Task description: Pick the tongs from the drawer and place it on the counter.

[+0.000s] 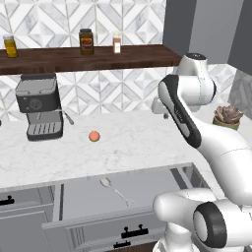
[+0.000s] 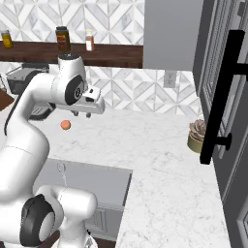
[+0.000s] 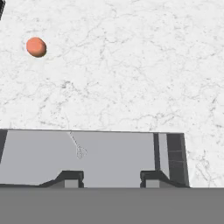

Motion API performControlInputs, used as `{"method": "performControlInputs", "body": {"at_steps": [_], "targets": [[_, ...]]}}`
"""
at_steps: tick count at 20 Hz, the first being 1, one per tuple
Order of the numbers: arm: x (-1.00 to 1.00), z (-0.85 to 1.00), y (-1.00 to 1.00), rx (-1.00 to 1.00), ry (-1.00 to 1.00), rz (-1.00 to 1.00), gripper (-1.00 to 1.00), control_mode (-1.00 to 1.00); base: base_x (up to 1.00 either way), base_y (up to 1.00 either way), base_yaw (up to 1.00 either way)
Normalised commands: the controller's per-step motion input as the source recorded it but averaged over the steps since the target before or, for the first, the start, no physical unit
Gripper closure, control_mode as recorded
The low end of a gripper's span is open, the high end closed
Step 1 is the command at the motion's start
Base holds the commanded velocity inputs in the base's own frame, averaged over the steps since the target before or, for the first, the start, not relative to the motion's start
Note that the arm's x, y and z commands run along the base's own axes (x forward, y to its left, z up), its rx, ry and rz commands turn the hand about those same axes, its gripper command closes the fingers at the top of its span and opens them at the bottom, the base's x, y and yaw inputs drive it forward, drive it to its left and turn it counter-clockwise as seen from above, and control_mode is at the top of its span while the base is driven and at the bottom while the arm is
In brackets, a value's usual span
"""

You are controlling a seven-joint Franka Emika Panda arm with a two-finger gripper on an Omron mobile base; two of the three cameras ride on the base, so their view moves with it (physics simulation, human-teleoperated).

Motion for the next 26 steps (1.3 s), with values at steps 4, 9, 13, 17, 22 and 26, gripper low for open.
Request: {"method": "performControlInputs", "body": {"at_steps": [4,9,13,17,22,26], "targets": [[-0.22,0.0,0.0,0.0,-0.01,0.0,-1.0,-1.0,0.0,0.0,0.0],[-0.44,-0.01,0.11,-0.01,0.0,0.05,-1.0,-1.0,0.0,0.0,0.0],[-0.28,0.0,0.94,0.0,0.0,0.07,-1.0,-1.0,0.0,0.0,0.0],[-0.2,0.0,1.0,0.0,0.0,0.06,-1.0,-1.0,0.0,0.0,0.0],[-0.19,0.0,-0.08,0.0,0.0,0.01,-1.0,-1.0,0.0,0.0,0.0],[-0.1,0.0,-0.38,0.0,0.0,-0.02,-1.0,-1.0,0.0,0.0,0.0]]}}
